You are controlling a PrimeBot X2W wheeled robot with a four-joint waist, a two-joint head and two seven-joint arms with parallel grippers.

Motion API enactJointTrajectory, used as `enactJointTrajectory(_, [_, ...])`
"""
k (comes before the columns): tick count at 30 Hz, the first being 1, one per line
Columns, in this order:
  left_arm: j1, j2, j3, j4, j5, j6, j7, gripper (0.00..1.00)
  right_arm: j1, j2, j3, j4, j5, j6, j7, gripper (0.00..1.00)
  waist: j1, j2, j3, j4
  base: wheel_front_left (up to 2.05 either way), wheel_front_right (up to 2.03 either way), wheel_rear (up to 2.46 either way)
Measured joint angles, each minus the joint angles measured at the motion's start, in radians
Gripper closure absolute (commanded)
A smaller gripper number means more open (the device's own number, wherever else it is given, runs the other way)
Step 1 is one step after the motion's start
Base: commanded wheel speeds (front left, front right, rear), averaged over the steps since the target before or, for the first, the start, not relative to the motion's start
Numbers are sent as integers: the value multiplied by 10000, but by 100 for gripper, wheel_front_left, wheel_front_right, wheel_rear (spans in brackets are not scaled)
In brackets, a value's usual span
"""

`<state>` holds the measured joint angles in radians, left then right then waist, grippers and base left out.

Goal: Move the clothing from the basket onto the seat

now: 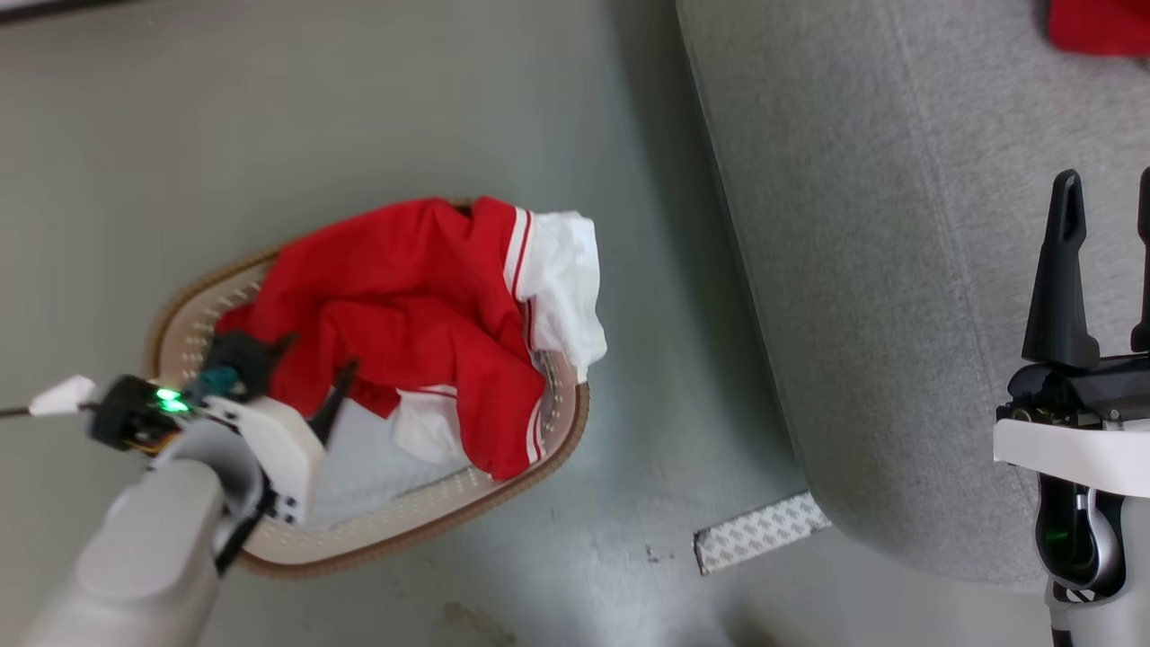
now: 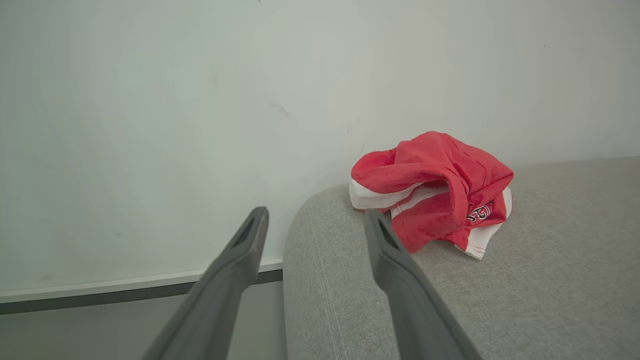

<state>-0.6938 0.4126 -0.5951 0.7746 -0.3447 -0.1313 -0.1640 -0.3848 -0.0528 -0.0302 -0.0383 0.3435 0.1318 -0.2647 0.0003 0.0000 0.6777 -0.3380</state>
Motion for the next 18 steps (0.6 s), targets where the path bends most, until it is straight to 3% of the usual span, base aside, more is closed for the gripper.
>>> enactJointTrajectory(18, [-2117, 546, -1536, 2612, 125, 15, 859, 0, -459, 12, 293, -217, 907, 0, 0, 0, -2, 0, 1914, -812, 0, 0, 0])
